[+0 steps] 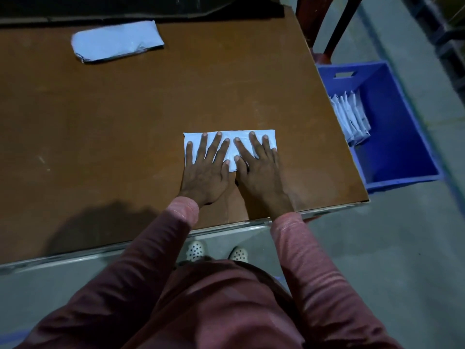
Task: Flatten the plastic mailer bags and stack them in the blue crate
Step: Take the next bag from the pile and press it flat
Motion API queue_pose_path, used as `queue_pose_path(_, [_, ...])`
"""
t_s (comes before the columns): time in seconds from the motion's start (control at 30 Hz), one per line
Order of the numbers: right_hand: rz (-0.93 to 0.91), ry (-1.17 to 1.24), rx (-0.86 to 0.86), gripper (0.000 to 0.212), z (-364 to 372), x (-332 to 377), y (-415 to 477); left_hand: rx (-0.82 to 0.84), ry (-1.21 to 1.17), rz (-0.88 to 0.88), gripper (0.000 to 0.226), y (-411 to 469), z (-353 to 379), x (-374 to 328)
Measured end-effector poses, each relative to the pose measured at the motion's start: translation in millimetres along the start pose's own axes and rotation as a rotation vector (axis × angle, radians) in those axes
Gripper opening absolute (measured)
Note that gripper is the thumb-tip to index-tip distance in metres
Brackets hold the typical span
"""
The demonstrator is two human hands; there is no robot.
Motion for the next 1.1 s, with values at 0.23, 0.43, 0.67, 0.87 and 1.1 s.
queue_pose_path(0.23, [0.021, -0.011, 0.045, 0.051, -2, -1, -1, 0.010, 0.003, -0.003, 0.065, -4, -7, -1])
queue_pose_path(0.43, [0.025, -0.042, 0.082, 0.059, -22, 4, -24, -0.008, -0.117, -0.044, 0.066, -26, -19, 8])
queue_pose_path(0.67, [0.034, -0.053, -0.003, 0.055, -18, -8, -48, 0.012, -0.128, 0.002, 0.060, -46, -12, 0])
queue_pose_path(0.87, [0.031, -0.141, -0.053, 0.054, -19, -12, -48, 0.040, -0.112, 0.018, 0.058, -46, -7, -1])
queue_pose_path(1.1, [-0.007, -0.141, -0.142, 0.048, -46, 10, -26, 0.011, -0.190, -0.073, 0.053, -24, -45, 15])
Point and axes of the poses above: each hand's wrist, its own y-axis towards the middle knuckle, its own z-axis out of the palm, x = y × z, the point moved 9 cm from there along y, towards the middle knuckle, and after that the axes turned 12 degrees about y, right-handed, at the moved point
